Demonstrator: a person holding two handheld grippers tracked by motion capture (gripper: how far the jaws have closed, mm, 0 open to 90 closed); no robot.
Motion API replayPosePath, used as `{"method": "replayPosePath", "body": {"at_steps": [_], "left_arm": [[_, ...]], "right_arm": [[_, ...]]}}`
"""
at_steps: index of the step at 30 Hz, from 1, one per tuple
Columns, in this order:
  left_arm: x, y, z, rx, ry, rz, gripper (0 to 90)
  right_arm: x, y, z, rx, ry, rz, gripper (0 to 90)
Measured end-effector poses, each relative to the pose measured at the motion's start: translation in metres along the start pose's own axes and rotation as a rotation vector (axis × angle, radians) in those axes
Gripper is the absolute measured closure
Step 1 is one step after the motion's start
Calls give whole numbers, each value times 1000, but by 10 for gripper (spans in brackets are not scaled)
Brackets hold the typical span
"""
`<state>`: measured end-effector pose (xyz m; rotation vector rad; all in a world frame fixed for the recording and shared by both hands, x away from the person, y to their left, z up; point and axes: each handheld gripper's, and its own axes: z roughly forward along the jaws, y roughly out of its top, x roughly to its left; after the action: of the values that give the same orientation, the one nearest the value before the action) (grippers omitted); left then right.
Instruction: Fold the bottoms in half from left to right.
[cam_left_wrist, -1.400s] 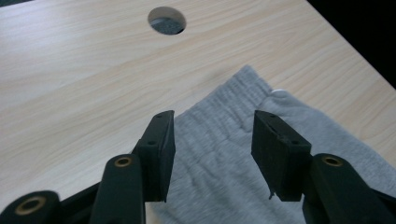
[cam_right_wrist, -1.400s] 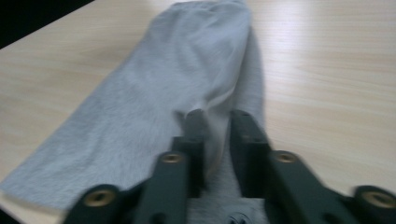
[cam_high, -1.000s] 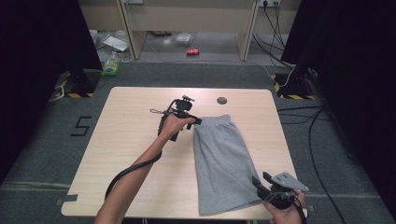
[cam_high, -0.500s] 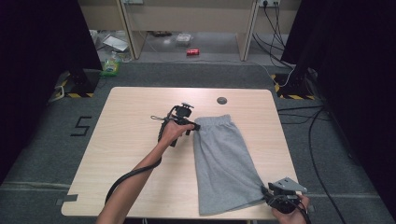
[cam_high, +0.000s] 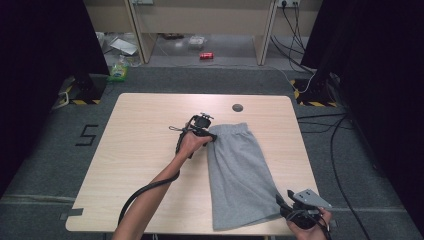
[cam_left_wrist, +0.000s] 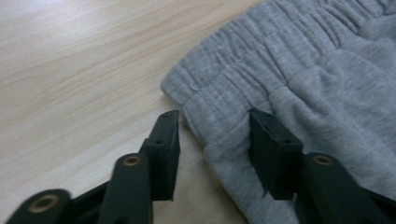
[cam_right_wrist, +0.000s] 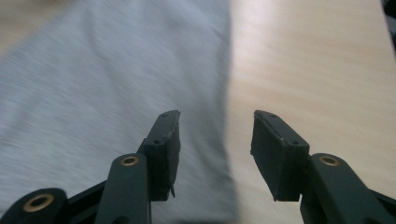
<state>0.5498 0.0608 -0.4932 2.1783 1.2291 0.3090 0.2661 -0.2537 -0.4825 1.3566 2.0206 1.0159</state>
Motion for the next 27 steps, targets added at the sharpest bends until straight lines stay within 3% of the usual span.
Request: {"method": "replayPosePath", "body": {"at_steps": [1,2,4,5,8,12,18,20,27], "left_arm": [[-1,1,0,4,3,4,568],[-1,1,0,5,4,4,568],[0,1,1,3,4,3,580],[0,1,1,3,4,3,581],[0,3,1,8,19,23,580],[2,5,2,10,24,24,579],[5,3,3,5,23,2,566],[5,3,3,4,28,5,557],[7,2,2,8,19,-9,529]], "right_arm": [[11,4,2,-7,36,-28,508],[11,4,2,-7,36,-28,503],[28,9,10,6,84,-74,498],[28,9,10,6,84,-74,498],[47,12,20,26,130,-130,498],[53,11,24,43,140,-152,498],[47,6,26,93,133,-139,564],[45,-5,26,174,168,-131,613],[51,-11,15,188,175,-141,644]]}}
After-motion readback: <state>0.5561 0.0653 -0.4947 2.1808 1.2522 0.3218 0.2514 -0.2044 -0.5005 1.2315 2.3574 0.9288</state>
